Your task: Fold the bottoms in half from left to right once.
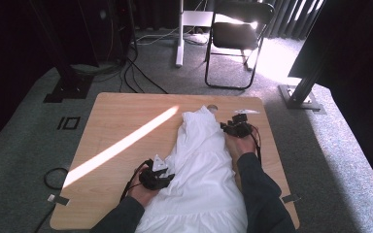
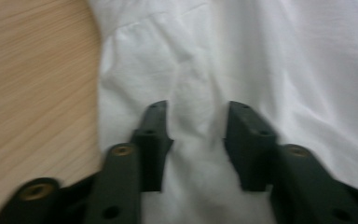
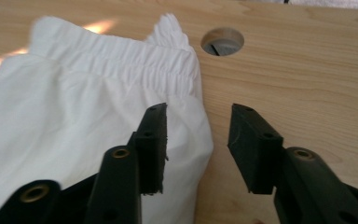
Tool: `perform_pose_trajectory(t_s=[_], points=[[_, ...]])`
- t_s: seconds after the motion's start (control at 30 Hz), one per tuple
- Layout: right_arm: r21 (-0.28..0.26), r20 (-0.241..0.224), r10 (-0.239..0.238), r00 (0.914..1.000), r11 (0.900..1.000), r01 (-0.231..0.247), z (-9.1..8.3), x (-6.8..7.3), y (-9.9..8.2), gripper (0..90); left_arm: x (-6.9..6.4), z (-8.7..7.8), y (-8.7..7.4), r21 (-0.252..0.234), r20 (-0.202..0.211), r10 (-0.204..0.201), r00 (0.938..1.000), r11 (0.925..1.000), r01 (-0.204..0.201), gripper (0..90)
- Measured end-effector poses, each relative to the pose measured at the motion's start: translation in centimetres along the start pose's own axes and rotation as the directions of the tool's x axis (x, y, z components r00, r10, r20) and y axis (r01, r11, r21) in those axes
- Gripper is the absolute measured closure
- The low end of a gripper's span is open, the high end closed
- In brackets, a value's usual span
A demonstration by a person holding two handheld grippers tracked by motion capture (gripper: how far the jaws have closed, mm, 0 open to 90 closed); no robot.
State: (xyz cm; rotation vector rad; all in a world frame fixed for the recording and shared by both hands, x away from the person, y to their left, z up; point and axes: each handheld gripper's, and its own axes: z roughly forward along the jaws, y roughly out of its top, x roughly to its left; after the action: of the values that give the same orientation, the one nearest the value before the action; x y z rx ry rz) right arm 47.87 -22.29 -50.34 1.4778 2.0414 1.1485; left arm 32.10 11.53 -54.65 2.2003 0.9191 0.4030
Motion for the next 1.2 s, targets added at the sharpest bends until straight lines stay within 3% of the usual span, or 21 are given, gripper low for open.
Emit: perform_pose_trajectory(t_s=[0.07, 0.1, 0.17, 0.27, 0.33, 0.43, 0.47, 0.5, 0.53, 0.57, 0.6, 0.67, 0.7, 0.77, 0.9, 1.0, 1.03, 1.07, 1.13, 1.17, 1.2], points=[[-0.017, -0.026, 0.004, 0.9997, 0.9998, -0.004, -1.0, 0.2, -0.6, 53.0, 0.1, -0.2, 0.2, -0.013, -0.001, -0.007, 1.0000, 0.9999, 0.007, 53.3], [-0.010, -0.045, -0.021, 0.9987, 0.9997, 0.021, -1.7, 0.4, -1.3, 51.6, 0.8, -1.0, 1.2, -0.057, 0.000, -0.025, 0.9997, 0.9981, 0.025, 52.1], [0.025, -0.058, -0.067, 0.9961, 0.9974, 0.068, -2.2, 0.7, -2.5, 49.3, 1.2, -1.3, 2.2, -0.083, -0.016, -0.027, 0.9995, 0.9962, 0.026, 50.4], [0.049, -0.132, -0.040, 0.9904, 0.9977, 0.047, -2.3, 0.9, -3.8, 47.9, 1.7, -1.1, 3.5, -0.093, -0.035, -0.024, 0.9991, 0.9954, 0.020, 49.1], [0.096, -0.160, -0.043, 0.9861, 0.9936, 0.059, -1.6, 1.2, -4.4, 47.3, 2.5, 0.9, 5.6, -0.081, -0.056, -0.031, 0.9979, 0.9964, 0.027, 48.6], [0.142, -0.150, -0.090, 0.9846, 0.9836, 0.111, -0.4, 1.6, -5.2, 53.5, 3.1, 3.7, 6.9, -0.050, -0.093, -0.033, 0.9951, 0.9984, 0.028, 48.4], [0.142, -0.150, -0.090, 0.9846, 0.9836, 0.111, -0.4, 1.6, -5.2, 53.5, 3.1, 3.7, 6.9, -0.050, -0.093, -0.033, 0.9951, 0.9984, 0.028, 48.1], [0.161, -0.146, -0.097, 0.9846, 0.9796, 0.120, 0.1, 1.9, -5.7, 60.0, 3.7, 5.5, 7.2, -0.025, -0.113, -0.037, 0.9929, 0.9991, 0.034, 48.1], [0.165, -0.143, -0.104, 0.9842, 0.9781, 0.128, 0.2, 2.0, -5.9, 62.4, 3.7, 5.5, 7.2, -0.025, -0.113, -0.037, 0.9929, 0.9991, 0.034, 48.9], [0.157, -0.126, -0.126, 0.9840, 0.9769, 0.145, 0.2, 2.1, -6.1, 66.9, 4.0, 6.5, 7.1, 0.005, -0.153, -0.049, 0.9870, 0.9987, 0.050, 54.7], [0.155, -0.115, -0.140, 0.9834, 0.9752, 0.157, 0.1, 2.2, -6.1, 70.7, 4.3, 7.0, 6.8, 0.025, -0.164, -0.060, 0.9847, 0.9976, 0.065, 63.2], [0.165, -0.103, -0.140, 0.9847, 0.9739, 0.156, 0.0, 2.4, -6.2, 74.9, 4.5, 6.9, 6.6, 0.011, -0.154, -0.077, 0.9850, 0.9968, 0.080, 77.9], [0.173, -0.094, -0.147, 0.9846, 0.9716, 0.162, -0.3, 2.6, -6.5, 79.3, 4.7, 6.5, 6.2, 0.013, -0.159, -0.102, 0.9820, 0.9943, 0.105, 85.3], [0.177, -0.100, -0.139, 0.9852, 0.9719, 0.156, -0.9, 2.8, -7.0, 80.6, 4.6, 6.0, 5.6, 0.009, -0.169, -0.095, 0.9811, 0.9952, 0.097, 87.6], [0.180, -0.136, -0.120, 0.9835, 0.9731, 0.143, -2.6, 3.6, -8.6, 81.0, 3.7, 4.7, 4.3, 0.010, -0.160, -0.129, 0.9788, 0.9912, 0.132, 88.5], [0.194, -0.155, -0.122, 0.9803, 0.9692, 0.151, -3.9, 4.3, -9.7, 80.9, 2.8, 3.6, 3.2, 0.012, -0.143, -0.117, 0.9827, 0.9927, 0.120, 88.4], [0.202, -0.184, -0.133, 0.9738, 0.9645, 0.170, -5.4, 5.1, -11.1, 80.8, 1.8, 2.4, 1.9, 0.012, -0.119, -0.102, 0.9876, 0.9945, 0.104, 88.3], [0.207, -0.195, -0.140, 0.9708, 0.9616, 0.180, -5.9, 5.4, -11.5, 80.6, 1.4, 1.9, 1.4, 0.012, -0.112, -0.086, 0.9899, 0.9961, 0.088, 88.3], [0.218, -0.222, -0.158, 0.9622, 0.9537, 0.207, -6.9, 6.0, -12.3, 75.9, 1.2, 1.6, 1.1, 0.014, -0.107, -0.068, 0.9920, 0.9975, 0.070, 87.7], [0.218, -0.222, -0.158, 0.9622, 0.9537, 0.207, -6.9, 6.0, -12.3, 75.9, 1.0, 1.2, 0.7, 0.016, -0.100, -0.054, 0.9936, 0.9983, 0.056, 87.7], [0.198, -0.219, -0.202, 0.9546, 0.9489, 0.246, -8.1, 6.4, -12.5, 59.2, 1.1, 1.0, 0.5, 0.015, -0.096, -0.034, 0.9948, 0.9992, 0.036, 85.8]])
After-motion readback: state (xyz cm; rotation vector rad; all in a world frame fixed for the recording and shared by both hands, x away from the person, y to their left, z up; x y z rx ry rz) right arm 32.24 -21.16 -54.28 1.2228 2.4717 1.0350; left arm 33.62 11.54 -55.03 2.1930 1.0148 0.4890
